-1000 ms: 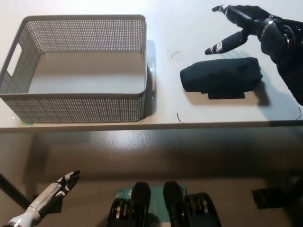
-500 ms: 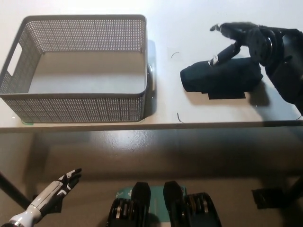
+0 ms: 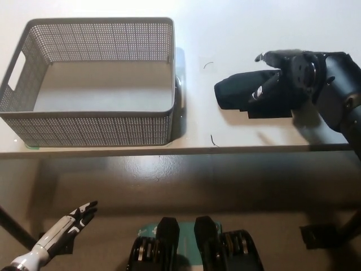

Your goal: Use the right hand to pick up the pencil case on the right hand side and put it into a grey container on the left side

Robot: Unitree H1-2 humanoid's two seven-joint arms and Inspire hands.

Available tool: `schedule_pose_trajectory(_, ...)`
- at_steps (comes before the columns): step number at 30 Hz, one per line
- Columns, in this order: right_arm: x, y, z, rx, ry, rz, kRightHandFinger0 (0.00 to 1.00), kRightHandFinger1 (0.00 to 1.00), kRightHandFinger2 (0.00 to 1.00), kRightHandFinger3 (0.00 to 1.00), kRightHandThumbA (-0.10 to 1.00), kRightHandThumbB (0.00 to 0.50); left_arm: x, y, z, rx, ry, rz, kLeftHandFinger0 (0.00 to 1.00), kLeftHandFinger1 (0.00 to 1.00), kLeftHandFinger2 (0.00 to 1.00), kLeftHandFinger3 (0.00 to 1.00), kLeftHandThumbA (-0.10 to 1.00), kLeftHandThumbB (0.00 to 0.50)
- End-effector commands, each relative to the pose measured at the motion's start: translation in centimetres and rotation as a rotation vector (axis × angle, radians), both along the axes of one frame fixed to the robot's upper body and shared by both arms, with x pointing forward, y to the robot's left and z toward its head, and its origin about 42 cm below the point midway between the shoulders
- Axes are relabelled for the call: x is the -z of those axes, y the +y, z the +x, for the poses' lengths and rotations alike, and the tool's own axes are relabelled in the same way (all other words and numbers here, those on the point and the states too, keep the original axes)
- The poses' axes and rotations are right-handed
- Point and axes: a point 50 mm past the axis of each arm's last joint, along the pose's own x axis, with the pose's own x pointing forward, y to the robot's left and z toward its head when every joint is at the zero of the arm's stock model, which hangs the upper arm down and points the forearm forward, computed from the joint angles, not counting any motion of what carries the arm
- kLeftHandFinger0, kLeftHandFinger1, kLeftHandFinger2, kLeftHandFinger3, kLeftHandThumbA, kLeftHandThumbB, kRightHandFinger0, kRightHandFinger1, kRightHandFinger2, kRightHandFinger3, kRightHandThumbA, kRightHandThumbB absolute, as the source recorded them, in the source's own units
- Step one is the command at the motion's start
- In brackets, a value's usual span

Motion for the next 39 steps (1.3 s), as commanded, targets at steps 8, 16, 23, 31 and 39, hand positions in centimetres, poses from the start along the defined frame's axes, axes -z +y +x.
schedule_pose_trajectory(8,-3.2,1.3,1.0,-0.058,-0.104,0.034,1.0,1.0,1.0,1.0,1.0,0.5,-2.5,0.7,1.6,0.035,-0.085,0.033,1.0,1.0,1.0,1.0,1.0,0.5)
schedule_pose_trajectory(16,-1.5,1.7,0.8,-0.045,-0.068,0.042,1.0,1.0,1.0,1.0,1.0,0.5,-3.2,0.6,2.2,0.05,-0.098,0.039,1.0,1.0,1.0,1.0,1.0,0.498)
schedule_pose_trajectory(23,1.3,1.7,0.3,-0.014,-0.027,0.055,1.0,1.0,1.0,1.0,0.94,0.5,-3.6,0.3,2.8,0.061,-0.119,0.037,1.0,1.0,1.0,1.0,1.0,0.48)
schedule_pose_trajectory(31,4.3,1.0,-0.4,0.056,0.014,0.077,1.0,1.0,1.0,1.0,0.87,0.5,-3.9,0.3,3.2,0.063,-0.13,0.028,1.0,1.0,1.0,1.0,1.0,0.488)
schedule_pose_trajectory(39,5.5,0.1,-0.7,0.118,-0.037,0.109,0.01,0.2,0.47,0.75,0.68,0.096,-4.2,0.3,3.6,0.06,-0.143,0.024,1.0,1.0,1.0,1.0,1.0,0.495)
